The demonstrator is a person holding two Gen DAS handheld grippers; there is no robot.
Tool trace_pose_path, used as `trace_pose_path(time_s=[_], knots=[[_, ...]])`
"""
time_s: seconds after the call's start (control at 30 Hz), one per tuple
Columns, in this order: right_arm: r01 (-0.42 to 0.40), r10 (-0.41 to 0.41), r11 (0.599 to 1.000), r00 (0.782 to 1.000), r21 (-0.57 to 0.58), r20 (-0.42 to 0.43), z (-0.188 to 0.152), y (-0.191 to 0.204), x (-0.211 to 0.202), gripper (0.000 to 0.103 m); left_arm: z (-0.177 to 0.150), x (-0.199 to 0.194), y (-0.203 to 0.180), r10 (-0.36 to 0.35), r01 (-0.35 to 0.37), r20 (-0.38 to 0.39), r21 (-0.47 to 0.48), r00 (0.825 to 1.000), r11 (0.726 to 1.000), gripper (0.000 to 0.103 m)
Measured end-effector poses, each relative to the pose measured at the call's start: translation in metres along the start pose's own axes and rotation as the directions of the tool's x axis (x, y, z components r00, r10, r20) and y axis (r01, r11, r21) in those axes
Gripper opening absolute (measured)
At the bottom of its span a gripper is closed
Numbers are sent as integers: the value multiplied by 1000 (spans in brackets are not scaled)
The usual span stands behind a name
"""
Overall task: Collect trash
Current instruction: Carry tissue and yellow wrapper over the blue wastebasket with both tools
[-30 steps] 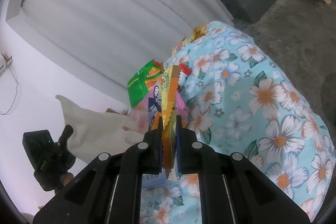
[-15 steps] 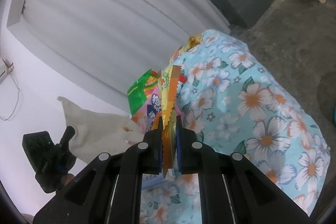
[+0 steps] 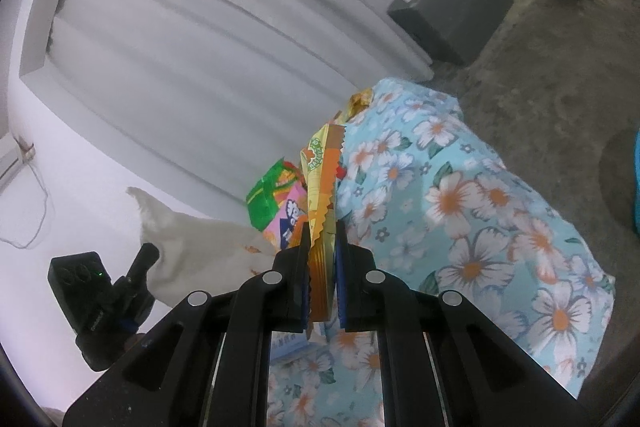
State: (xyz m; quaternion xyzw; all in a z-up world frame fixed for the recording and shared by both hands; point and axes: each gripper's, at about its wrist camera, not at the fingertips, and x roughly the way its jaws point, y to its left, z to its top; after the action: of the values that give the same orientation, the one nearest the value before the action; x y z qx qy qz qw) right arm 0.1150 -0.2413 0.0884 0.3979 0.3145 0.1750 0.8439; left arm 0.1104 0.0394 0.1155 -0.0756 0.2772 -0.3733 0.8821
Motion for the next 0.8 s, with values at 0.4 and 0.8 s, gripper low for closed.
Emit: trace_pose_path(time_s=[0.4,0.8], knots=[[-2,-3,999,996,52,86,7,-28,-50,8,10,47,-47,-58,62,-58,71,997,995,7],[90,-124,982,969,165,212,18,-83,-105,8,16,148,-98,-169,189,-208,79,963,979,7]])
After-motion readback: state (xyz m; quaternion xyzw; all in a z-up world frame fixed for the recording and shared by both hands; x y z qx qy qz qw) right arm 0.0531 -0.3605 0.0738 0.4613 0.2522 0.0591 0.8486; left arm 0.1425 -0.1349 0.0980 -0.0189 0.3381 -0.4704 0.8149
